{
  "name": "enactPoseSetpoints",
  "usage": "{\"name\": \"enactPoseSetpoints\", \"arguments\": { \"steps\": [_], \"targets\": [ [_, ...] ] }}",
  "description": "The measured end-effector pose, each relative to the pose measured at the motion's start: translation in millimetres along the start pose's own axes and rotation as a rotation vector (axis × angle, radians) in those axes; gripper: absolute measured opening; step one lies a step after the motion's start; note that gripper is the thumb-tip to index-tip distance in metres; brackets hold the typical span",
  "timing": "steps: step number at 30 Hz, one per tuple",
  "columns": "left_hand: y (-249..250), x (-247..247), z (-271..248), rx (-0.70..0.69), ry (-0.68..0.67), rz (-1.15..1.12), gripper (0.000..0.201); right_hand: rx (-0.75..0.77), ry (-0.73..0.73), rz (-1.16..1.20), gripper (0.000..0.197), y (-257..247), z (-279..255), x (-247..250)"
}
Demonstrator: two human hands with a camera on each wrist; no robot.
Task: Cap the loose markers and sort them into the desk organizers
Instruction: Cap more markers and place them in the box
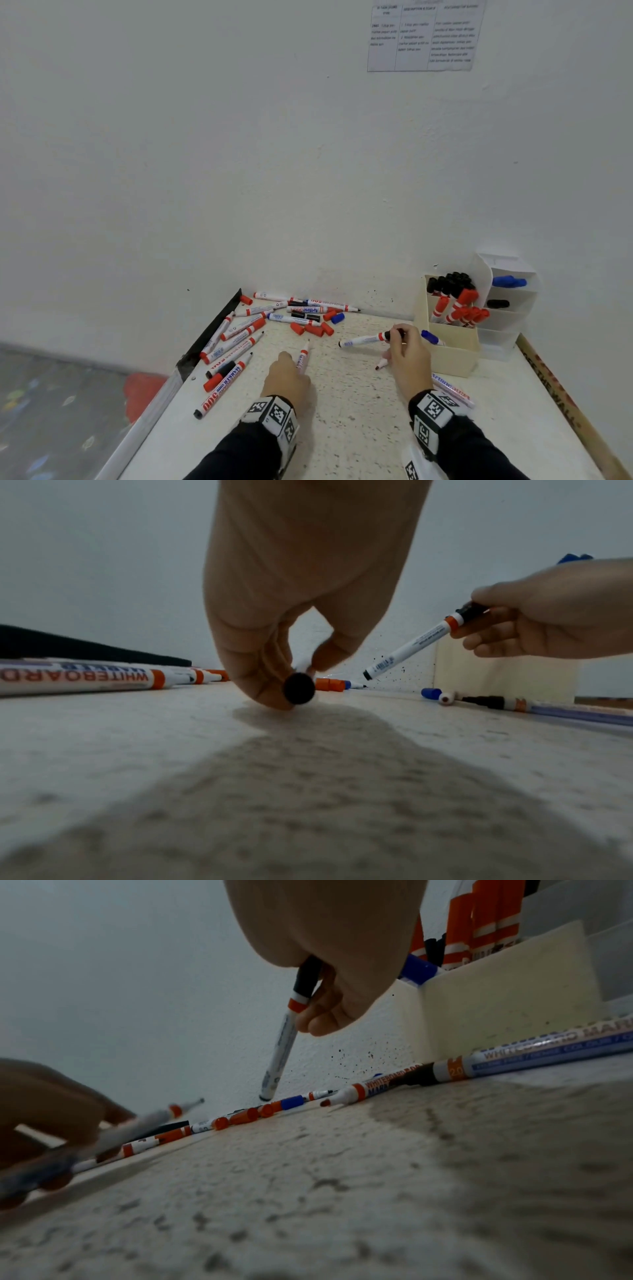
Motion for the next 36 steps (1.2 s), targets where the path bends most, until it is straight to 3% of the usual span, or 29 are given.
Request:
{"name": "enactPoseSetpoints", "arguments": {
  "steps": [6, 10, 20, 26, 31, 36],
  "targets": [
    [22.2, -12.0, 2.6, -0.156, 0.068, -0.246, 0.049, 0.045, 0.056, -0.050, 0.016, 1.0, -1.9, -3.1],
    [32.6, -24.6, 1.5, -0.225, 0.052, -0.303, 0.045, 0.040, 0.088, -0.078, 0.015, 3.1, -1.4, -3.7],
    [32.8, -37.0, -4.9, -0.208, 0.009, -0.339, 0.044, 0.202, 0.074, -0.119, 0.018, -11.3, -6.7, -3.3],
    [35.3, -36.4, -7.3, -0.229, -0.004, -0.347, 0.043, 0.273, 0.203, -0.121, 0.017, -38.0, 29.3, 52.0],
    [35.0, -34.5, -8.7, -0.223, -0.007, -0.387, 0.042, 0.161, 0.340, -0.192, 0.022, -60.7, 72.0, 111.7],
    [36.0, -32.1, -9.2, -0.215, -0.016, -0.385, 0.042, 0.216, 0.375, -0.300, 0.027, -79.7, 89.9, 124.9]
  ]
}}
Point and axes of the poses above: each hand's wrist, its own z-axis towards the middle knuckle, its own x-axis out of the back of the hand, y = z × x, the point moved 3 cm from there along z, towards the middle knuckle, and after that the axes turned 1 degree about x, right-handed, at the moved point
